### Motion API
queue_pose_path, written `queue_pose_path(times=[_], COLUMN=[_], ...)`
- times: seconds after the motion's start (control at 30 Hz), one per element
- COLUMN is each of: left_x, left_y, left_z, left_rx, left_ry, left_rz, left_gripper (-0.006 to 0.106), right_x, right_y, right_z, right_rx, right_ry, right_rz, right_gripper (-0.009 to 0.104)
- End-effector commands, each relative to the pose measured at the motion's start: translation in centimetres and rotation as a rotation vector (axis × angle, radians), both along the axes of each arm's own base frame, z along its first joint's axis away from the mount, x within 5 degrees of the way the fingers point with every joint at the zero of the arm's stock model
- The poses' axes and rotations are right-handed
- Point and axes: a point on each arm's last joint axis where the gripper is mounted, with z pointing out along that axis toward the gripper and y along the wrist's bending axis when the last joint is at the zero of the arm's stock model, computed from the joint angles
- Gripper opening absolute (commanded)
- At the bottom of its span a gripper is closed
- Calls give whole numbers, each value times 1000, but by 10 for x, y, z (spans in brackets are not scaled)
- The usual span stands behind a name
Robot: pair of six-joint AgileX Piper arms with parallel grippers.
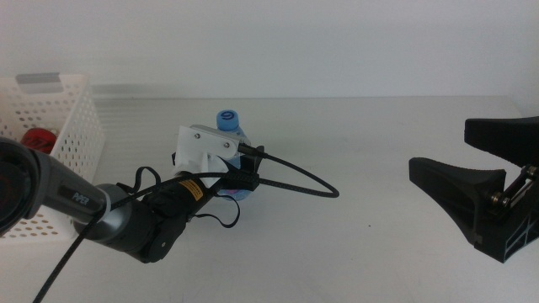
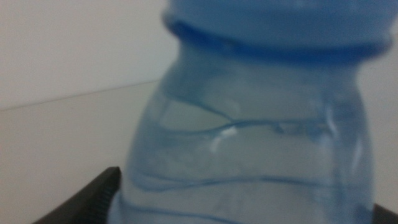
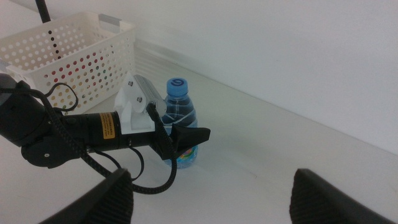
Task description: Use arms to grab the bottles and put them into the dustbin to the left of the table.
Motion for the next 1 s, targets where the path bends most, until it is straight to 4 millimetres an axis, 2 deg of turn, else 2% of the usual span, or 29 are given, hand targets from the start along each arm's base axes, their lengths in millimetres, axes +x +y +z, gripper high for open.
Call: queue_pose_path(times=[0.0, 0.07, 0.2, 0.27, 0.33, 0.4, 0.73, 0.97], left_x=[6, 4, -7, -15, -23, -31, -69, -85], left_y=[-2, -1, -1, 3, 7, 12, 34, 44], left_z=[30, 32, 42, 49, 56, 65, 127, 161], left_rx=[-85, -95, -75, -67, -57, -52, 15, 62], left_ry=[-119, -119, -135, -142, -135, -120, 17, 93], left_rz=[6, 4, -40, -42, -34, -17, 42, 64], left_gripper=[76, 63, 26, 12, 3, 0, 0, 0], right_x=[1, 1, 1, 1, 1, 1, 1, 1], right_y=[0, 0, 0, 0, 0, 0, 0, 0], right_z=[15, 15, 15, 15, 15, 15, 15, 15], right_rx=[41, 41, 41, 41, 41, 41, 41, 41], right_ry=[-91, -91, -91, -91, -91, -91, -91, -91], right_rz=[0, 0, 0, 0, 0, 0, 0, 0], right_gripper=[66, 66, 66, 66, 66, 66, 66, 66])
